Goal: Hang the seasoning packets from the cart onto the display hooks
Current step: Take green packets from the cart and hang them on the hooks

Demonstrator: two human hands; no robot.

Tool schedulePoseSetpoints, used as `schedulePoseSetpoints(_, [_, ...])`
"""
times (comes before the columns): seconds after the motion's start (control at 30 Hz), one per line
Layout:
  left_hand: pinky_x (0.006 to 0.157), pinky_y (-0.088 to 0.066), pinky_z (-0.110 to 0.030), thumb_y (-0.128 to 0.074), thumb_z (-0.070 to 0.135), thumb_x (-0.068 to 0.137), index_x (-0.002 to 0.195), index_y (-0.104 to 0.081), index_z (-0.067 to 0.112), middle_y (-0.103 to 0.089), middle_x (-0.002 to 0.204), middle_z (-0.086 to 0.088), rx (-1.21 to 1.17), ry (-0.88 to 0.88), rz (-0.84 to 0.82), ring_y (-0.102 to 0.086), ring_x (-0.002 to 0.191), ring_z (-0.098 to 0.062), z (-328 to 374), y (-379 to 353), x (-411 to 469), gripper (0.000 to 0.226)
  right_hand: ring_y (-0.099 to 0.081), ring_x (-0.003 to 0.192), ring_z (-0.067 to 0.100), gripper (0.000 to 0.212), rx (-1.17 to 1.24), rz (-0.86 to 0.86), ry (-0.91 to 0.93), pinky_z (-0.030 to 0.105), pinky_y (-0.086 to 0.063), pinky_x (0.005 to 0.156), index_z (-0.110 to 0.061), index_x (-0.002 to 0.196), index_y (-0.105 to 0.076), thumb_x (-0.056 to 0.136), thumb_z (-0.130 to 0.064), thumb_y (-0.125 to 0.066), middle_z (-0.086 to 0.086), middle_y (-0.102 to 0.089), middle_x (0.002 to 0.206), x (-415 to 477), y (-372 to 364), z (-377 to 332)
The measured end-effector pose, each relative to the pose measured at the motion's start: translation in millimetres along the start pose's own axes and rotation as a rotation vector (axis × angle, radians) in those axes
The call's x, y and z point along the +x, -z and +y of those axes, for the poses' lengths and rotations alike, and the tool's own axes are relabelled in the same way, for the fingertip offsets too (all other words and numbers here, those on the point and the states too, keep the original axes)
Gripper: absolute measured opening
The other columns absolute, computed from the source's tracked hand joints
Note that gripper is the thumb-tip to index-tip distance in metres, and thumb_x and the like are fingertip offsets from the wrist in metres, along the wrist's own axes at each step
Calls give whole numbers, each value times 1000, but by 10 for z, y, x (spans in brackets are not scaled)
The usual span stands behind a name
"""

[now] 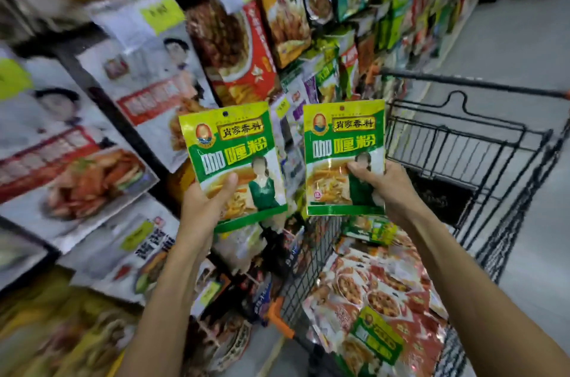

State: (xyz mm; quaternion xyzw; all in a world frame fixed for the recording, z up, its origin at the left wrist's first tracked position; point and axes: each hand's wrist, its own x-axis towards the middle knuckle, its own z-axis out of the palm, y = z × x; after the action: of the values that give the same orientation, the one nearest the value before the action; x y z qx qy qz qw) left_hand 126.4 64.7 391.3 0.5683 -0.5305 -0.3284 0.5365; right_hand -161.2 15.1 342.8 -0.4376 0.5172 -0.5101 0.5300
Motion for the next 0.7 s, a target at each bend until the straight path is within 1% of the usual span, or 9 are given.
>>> schedulePoseSetpoints(0.1, [82, -49, -25, -68, 46, 76, 118, -59, 34, -67, 112, 20, 7, -33, 137, -61, 110, -10, 412, 414, -157, 45, -50, 74, 27, 74, -5, -149, 91, 40, -37, 70, -9, 85, -59, 45, -66, -84, 12, -53, 81, -15, -340, -444])
schedulePoseSetpoints(0.23, [76, -48, -31, -69, 57, 70, 91, -64, 47, -67, 95, 12, 37, -137, 295, -63, 83, -13, 960, 988, -404, 23, -49, 77, 28, 100, -11, -306, 244, 40, -35, 67, 13, 87, -54, 43, -73, -82, 22, -50, 78, -48, -886, -942])
schedulePoseSetpoints(0.33, [83, -54, -42, -73, 52, 69, 91, -70, 45, -73, 96, 12, 26, -196, 427, -68, 91, -15, 1324, 1412, -576, 23, -50, 78, 29, 118, 23, -412, 332, 41, -35, 67, 24, 99, -44, 43, -71, -84, 30, -49, 77, -165, -1349, -1288])
schedulePoseSetpoints(0.43, [88, -51, -52, -73, 54, 69, 97, -71, 44, -73, 95, 15, 55, -253, 524, -67, 92, -16, 1621, 1823, -777, 30, -53, 71, 44, 116, 4, -525, 436, 44, -39, 68, 25, 95, -46, 45, -73, -83, 34, -53, 81, -295, -1826, -1593])
schedulePoseSetpoints(0.5, [84, -53, -46, -74, 61, 63, 103, -70, 41, -73, 100, 15, 69, -285, 596, -67, 96, -14, 1786, 2074, -945, 44, -59, 87, 47, 116, 17, -581, 452, 51, -48, 76, 20, 102, -51, 41, -73, -83, 35, -56, 95, -436, -2128, -1782])
schedulePoseSetpoints(0.53, [83, -53, -42, -75, 62, 62, 105, -69, 39, -73, 102, 14, 75, -295, 628, -67, 97, -13, 1852, 2195, -1029, 49, -61, 92, 40, 110, 47, -609, 443, 47, -48, 80, 11, 104, -57, 38, -73, -83, 28, -57, 97, -522, -2268, -1870])
schedulePoseSetpoints(0.6, [86, -54, -46, -76, 55, 65, 100, -71, 38, -74, 98, 12, 95, -308, 684, -67, 95, -16, 1962, 2434, -1188, 39, -59, 81, 25, 81, 80, -685, 437, 36, -44, 70, -9, 90, -64, 39, -69, -84, 13, -57, 84, -674, -2534, -2021])
schedulePoseSetpoints(0.67, [89, -53, -52, -75, 49, 68, 93, -73, 40, -75, 94, 11, 102, -305, 728, -68, 95, -22, 2050, 2659, -1330, 27, -59, 64, 12, 39, 98, -731, 447, 24, -43, 56, -24, 58, -62, 51, -56, -83, -3, -58, 61, -816, -2780, -2136])
schedulePoseSetpoints(0.7, [88, -54, -48, -74, 48, 68, 91, -72, 42, -74, 94, 12, 111, -308, 747, -68, 96, -20, 2095, 2754, -1401, 24, -55, 53, 5, 34, 117, -760, 464, 17, -40, 49, -26, 47, -58, 60, -47, -81, -12, -53, 50, -877, -2892, -2184])
